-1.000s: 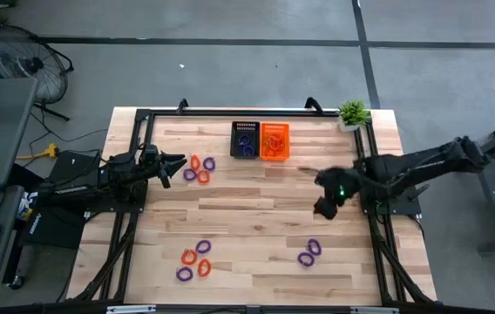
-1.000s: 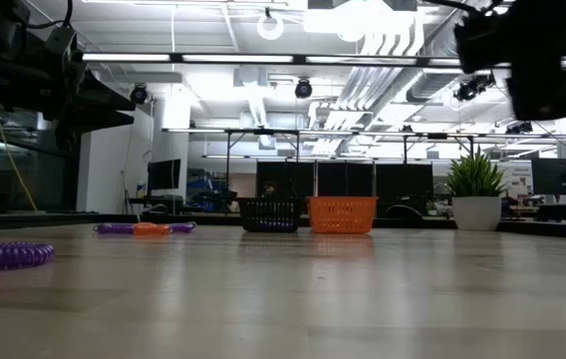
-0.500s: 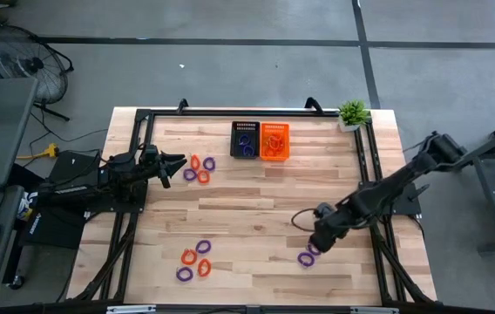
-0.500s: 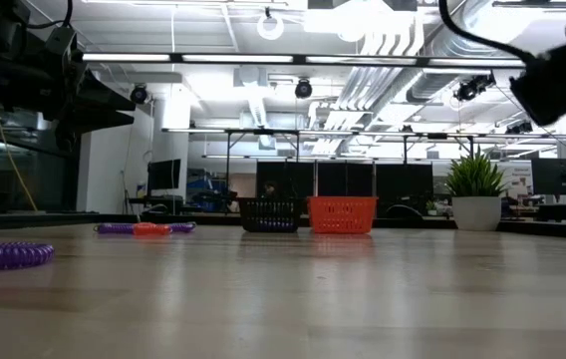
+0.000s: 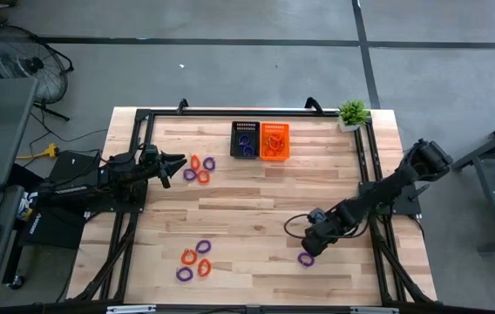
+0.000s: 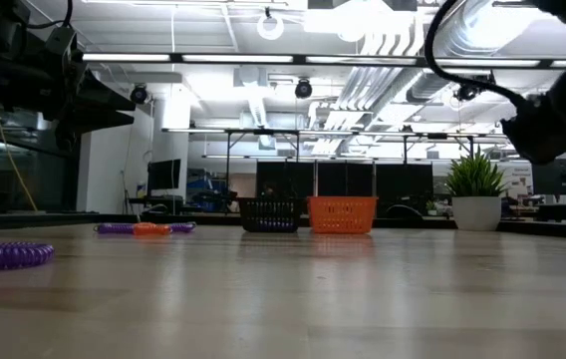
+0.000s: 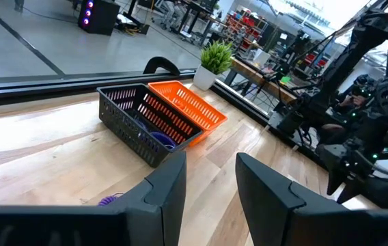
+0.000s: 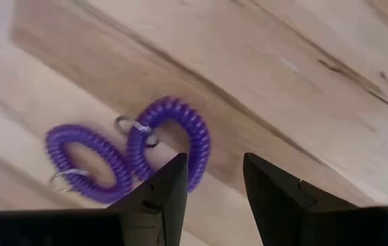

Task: Sort spring keychains
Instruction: Put the purple spring keychain in the black bin

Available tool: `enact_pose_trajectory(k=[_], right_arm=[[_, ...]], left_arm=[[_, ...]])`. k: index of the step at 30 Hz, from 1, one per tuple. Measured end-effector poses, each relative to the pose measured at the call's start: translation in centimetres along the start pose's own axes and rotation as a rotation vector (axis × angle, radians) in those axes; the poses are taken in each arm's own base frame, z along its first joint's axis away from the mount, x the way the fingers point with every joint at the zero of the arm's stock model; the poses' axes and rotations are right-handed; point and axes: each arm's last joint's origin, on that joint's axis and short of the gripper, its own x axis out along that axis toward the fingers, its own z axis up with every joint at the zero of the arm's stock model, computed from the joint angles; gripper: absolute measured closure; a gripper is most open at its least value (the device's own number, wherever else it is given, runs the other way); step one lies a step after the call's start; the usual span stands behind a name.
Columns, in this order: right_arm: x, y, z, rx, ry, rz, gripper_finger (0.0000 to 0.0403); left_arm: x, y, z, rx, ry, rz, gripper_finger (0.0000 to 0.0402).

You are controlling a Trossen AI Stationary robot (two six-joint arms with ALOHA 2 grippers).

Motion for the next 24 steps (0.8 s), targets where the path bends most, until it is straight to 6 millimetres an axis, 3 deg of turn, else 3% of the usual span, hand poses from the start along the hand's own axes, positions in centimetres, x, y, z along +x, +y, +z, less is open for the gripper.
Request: enact_pose_trajectory(k=[14,24], right_arm=[[1.8,-0.1,0.3,0.013,-0.016,-0.08,0.0265],[1.8,-0.6,0.5,0.02,-0.061,-0.144,0.0265]], left_arm=[[0.0,0.0,0.0,0.0,0.0,0.0,0.0275],[0.0,0.0,0.0,0.0,0.0,0.0,0.0275]])
